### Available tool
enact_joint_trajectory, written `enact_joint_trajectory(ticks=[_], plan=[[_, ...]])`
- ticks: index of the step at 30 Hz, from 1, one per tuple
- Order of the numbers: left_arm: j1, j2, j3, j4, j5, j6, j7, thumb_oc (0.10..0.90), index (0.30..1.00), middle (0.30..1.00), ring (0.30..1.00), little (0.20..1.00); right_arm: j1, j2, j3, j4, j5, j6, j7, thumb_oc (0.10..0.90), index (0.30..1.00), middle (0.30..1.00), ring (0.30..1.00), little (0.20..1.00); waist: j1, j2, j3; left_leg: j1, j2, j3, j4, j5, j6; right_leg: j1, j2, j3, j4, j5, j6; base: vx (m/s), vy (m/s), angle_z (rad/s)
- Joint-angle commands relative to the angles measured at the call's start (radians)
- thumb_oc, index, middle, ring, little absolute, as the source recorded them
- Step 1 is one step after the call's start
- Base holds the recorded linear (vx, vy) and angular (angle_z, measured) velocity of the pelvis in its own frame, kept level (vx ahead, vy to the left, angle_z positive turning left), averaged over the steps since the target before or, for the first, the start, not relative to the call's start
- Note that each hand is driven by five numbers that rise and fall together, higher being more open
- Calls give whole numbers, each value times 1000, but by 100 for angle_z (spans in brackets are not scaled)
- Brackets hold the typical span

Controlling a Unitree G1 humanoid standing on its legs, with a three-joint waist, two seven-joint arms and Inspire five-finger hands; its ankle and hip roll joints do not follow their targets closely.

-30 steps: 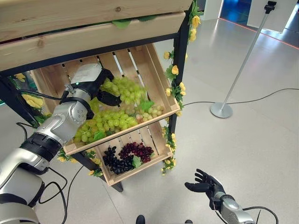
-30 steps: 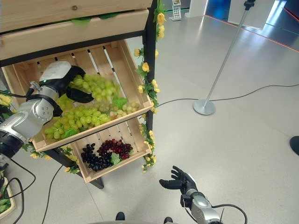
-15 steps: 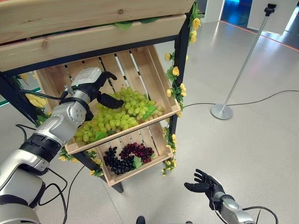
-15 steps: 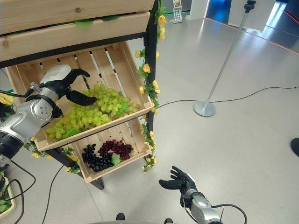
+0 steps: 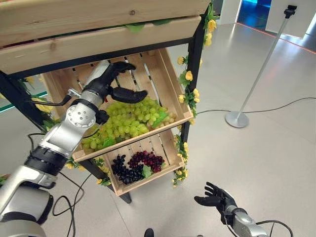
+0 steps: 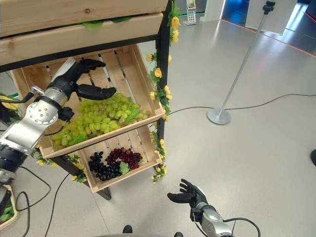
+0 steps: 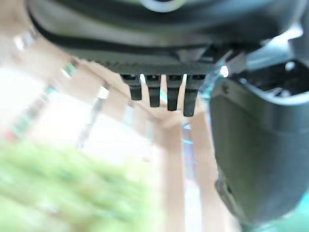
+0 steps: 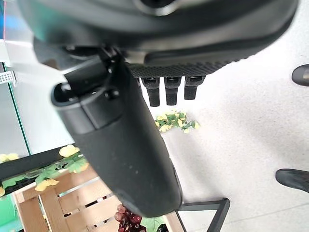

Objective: Pick up the fruits from the basket on one side to the basket on the other side

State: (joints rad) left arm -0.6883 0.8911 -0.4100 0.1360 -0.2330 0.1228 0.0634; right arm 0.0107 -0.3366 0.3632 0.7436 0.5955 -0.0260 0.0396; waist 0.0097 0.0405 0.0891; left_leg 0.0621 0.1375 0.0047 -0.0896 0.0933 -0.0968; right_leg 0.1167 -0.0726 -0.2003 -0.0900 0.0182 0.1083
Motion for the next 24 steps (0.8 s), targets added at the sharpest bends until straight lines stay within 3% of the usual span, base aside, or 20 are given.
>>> enact_joint_trajectory(ticks=[1,5,12,24], plan=[[-54,-20,129,-62,-13,-120,31,800,900,900,900,900,-45,22,-12,-44,-4,-71,10,800,900,900,900,900,19,-24,-28,17,-3,29,2,-63,-13,29,-57,-10,3,-30,19,0,0,0],[48,-88,182,-177,-11,-129,21,800,900,900,900,900,-35,41,-18,-59,-15,-66,-10,800,900,900,900,900,25,-30,-25,19,-1,25,2,-65,-12,32,-57,-10,3,-30,17,0,0,0],[139,-178,198,-231,-75,-148,-8,800,900,900,900,900,-20,49,-34,-75,-26,-62,-22,800,900,900,900,900,20,-36,-18,29,0,26,2,-67,-8,36,-56,-4,3,-25,16,0,0,0],[274,-344,162,-364,-238,-290,-188,800,900,900,900,900,9,63,-74,-89,-29,-70,-46,800,900,900,900,900,6,-47,-13,42,-1,37,2,-73,-1,34,-53,12,3,-13,15,-1,2,0]])
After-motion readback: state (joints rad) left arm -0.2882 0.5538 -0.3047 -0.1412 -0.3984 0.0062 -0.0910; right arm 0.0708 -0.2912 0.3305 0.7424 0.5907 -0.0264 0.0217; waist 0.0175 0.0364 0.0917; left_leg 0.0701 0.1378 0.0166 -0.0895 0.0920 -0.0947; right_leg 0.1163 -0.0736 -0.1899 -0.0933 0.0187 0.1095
